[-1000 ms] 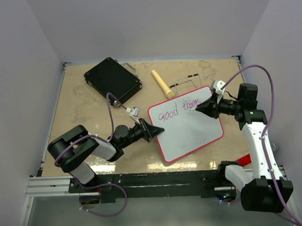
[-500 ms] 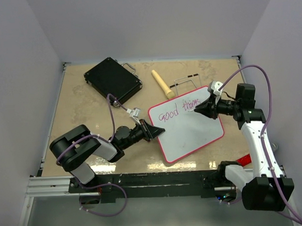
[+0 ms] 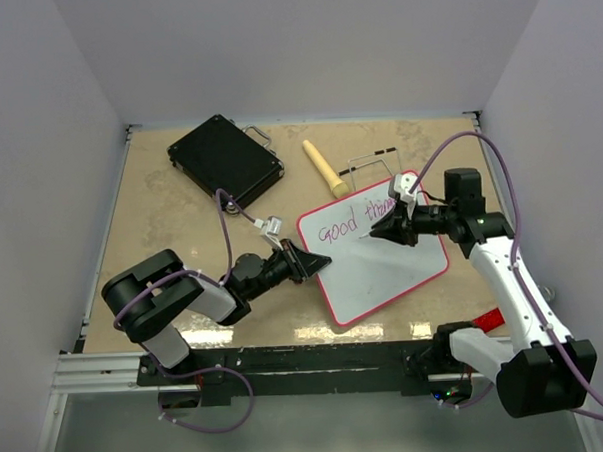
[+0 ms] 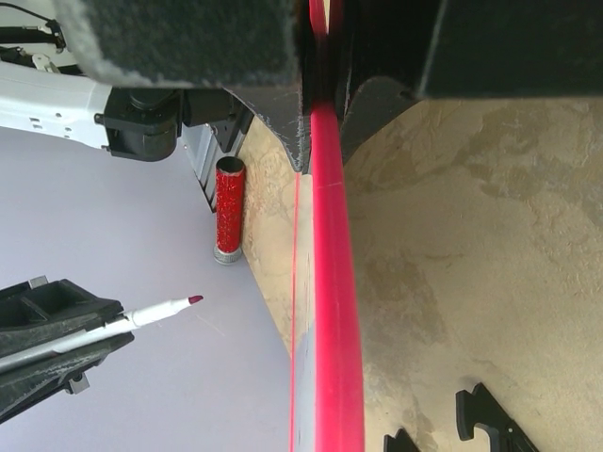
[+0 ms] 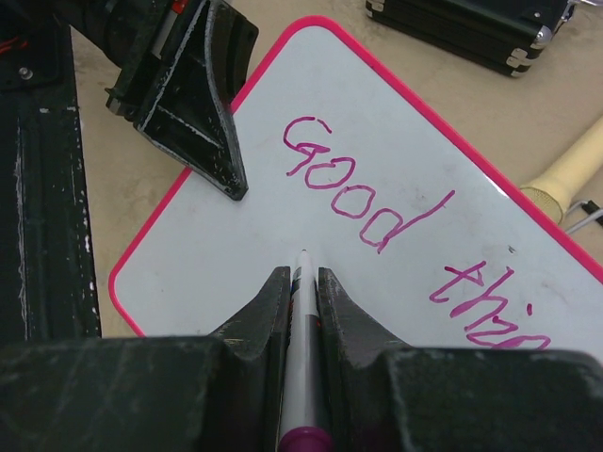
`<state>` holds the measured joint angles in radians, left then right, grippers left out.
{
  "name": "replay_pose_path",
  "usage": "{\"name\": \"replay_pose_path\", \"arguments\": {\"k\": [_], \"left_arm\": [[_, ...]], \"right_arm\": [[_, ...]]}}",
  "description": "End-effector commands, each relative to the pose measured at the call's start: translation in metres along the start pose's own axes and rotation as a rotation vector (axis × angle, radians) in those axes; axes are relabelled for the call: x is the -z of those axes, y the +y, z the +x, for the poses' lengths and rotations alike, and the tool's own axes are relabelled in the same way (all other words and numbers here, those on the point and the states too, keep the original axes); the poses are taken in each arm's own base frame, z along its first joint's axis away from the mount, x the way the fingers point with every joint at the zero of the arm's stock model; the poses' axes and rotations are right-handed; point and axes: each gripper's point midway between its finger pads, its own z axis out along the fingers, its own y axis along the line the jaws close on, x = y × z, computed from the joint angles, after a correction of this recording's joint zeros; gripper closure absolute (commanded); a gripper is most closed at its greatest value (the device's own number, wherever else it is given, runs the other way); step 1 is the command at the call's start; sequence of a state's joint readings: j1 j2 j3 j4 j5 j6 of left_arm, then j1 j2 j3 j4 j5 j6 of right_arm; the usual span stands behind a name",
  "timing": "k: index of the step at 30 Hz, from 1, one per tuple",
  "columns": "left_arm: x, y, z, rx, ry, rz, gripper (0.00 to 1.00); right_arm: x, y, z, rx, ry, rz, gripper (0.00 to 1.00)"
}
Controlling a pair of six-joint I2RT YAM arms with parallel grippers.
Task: Write a sentence on the whiteboard
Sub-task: Write on the whiteboard with the whiteboard marker without the cap.
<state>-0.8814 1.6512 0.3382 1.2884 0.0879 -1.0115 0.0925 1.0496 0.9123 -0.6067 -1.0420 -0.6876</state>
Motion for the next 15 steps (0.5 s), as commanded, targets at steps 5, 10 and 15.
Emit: {"name": "replay_pose_path", "arguments": {"k": [5,10,15], "left_arm": [[-0.012,-0.044,-0.048,-0.049,-0.206,0.15,1.0],[-0.013,-0.044,-0.054,-0.028,-0.227,0.135,1.0],[-0.015,-0.044,-0.059,0.01,-0.255,0.122,1.0]], "right_arm": [[0.011,-0.018,-0.017,0.121,0.019,0.132,1.0],[-0.003,0.002,-0.012,0.158,0.046,0.053,1.0],[-0.023,0.01,-0.001,0.172,0.06,0.046,1.0]]}}
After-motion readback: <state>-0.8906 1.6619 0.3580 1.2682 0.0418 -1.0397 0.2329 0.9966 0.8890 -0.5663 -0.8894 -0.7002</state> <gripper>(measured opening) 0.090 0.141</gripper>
